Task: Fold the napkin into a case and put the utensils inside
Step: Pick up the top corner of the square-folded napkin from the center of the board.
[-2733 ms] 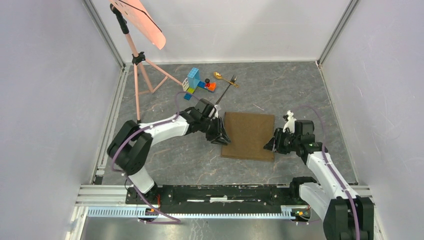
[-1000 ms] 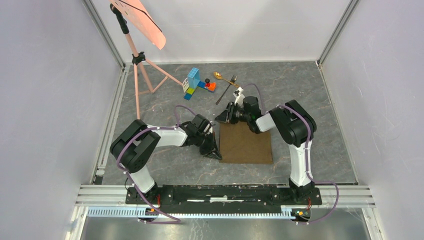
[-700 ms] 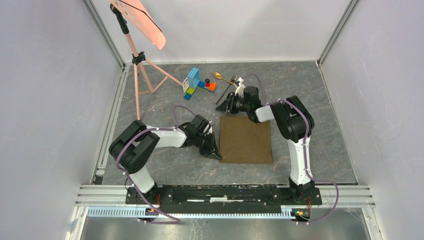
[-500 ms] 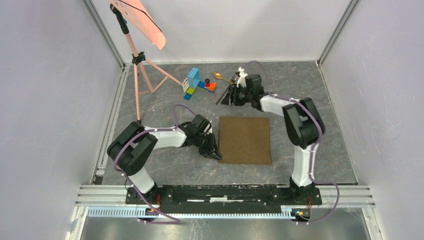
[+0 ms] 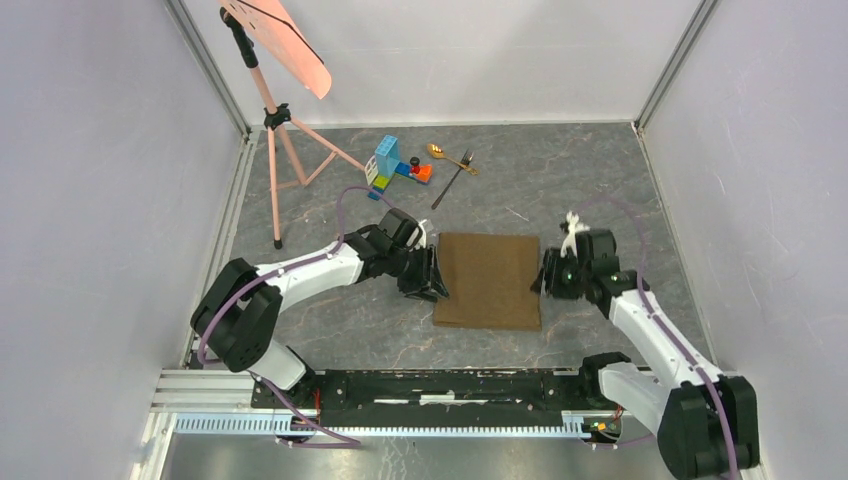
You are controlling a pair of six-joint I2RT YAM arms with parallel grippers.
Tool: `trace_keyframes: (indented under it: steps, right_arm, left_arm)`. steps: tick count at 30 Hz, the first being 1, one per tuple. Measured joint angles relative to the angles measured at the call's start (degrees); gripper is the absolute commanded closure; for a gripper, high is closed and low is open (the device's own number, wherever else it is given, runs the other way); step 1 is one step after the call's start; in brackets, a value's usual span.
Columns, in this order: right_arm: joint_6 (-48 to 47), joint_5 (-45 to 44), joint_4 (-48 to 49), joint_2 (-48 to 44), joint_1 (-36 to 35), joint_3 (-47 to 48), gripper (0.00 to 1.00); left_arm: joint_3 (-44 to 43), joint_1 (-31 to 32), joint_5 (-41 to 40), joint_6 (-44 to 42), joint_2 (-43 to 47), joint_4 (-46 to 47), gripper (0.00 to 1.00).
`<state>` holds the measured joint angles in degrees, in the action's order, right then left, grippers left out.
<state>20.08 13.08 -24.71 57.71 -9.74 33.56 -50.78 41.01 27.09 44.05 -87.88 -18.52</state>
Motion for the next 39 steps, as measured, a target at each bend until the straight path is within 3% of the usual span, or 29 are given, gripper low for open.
trace_keyframes:
  steps: [4, 9, 18, 39]
  right_arm:
    - [2.9, 1.6, -5.1, -4.8, -0.1, -7.9, 0.60]
    - [4.2, 3.3, -5.0, -7.0, -0.1, -9.5, 0.68]
    - [4.1, 4.9, -4.5, -6.7, -0.2, -11.1, 0.62]
    - [3.9, 6.4, -6.8, -10.6, -0.2, -13.8, 0.73]
  left_arm:
    - [-0.2, 0.0, -0.5, -1.3, -0.8, -1.2, 0.59]
    - [0.6, 0.0, -0.5, -1.6, -4.4, -0.6, 0.59]
    - [2.8, 0.0, -0.6, -1.6, -5.5, 0.5, 0.59]
    - [5.0, 0.0, -0.4, -1.5, -5.5, 3.1, 0.59]
